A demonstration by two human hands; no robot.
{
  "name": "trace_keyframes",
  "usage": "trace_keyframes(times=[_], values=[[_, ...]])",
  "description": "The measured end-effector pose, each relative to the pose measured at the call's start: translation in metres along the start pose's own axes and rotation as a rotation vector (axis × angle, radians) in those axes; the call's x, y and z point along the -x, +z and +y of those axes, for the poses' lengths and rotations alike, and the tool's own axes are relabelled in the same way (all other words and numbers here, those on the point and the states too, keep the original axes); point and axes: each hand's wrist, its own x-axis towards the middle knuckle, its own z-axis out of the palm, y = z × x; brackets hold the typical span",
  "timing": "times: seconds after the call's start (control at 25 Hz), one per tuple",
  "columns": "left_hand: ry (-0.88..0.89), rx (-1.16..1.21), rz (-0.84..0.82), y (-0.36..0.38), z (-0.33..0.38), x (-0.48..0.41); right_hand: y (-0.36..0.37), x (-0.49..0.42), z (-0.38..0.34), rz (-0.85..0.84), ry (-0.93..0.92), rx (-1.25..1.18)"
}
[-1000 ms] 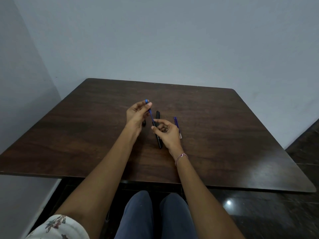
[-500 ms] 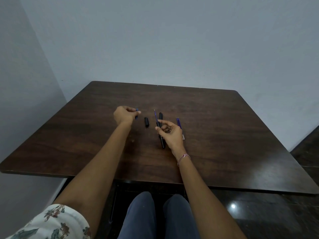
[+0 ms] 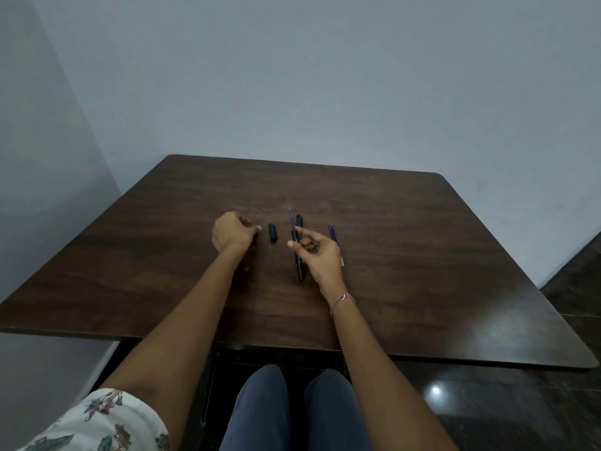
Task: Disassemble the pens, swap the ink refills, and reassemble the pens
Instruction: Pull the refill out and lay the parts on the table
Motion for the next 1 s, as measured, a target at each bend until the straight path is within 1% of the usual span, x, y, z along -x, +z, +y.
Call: trace_keyframes(times=[0.04,0.08,0.16,0.24,0.32,0.44,0.56,0.8,1.0], values=[[0.066,0.076,0.041,0.001,0.001,0.001,0.000,0.000,0.000,0.005,0.004,-0.003],[0.144,0.182,0.040,0.001,0.004,0.002,-0.001,0.000,0.000,0.008,0.011,-0.009],[0.255,0.431,-0.070,0.003,0.011,0.009,-0.001,0.000,-0.001,0.010,0.029,-0.041],[0.248,0.685,-0.206,0.006,0.018,0.019,-0.001,0.001,-0.001,0.022,0.040,-0.079],[0.204,0.852,-0.310,0.011,0.024,0.026,-0.002,0.002,-0.002,0.034,0.048,-0.095],[0.156,0.932,-0.421,0.014,0.027,0.031,-0.003,0.003,-0.003,0.040,0.040,-0.093],[0.119,0.939,-0.467,0.014,0.029,0.030,-0.004,0.003,-0.004,0.036,0.031,-0.104],[0.090,1.024,-0.440,0.009,0.046,0.029,-0.002,0.002,-0.004,0.051,0.041,-0.096],[0.126,1.042,-0.383,0.006,0.061,0.028,-0.001,0.002,-0.003,0.051,0.043,-0.099]])
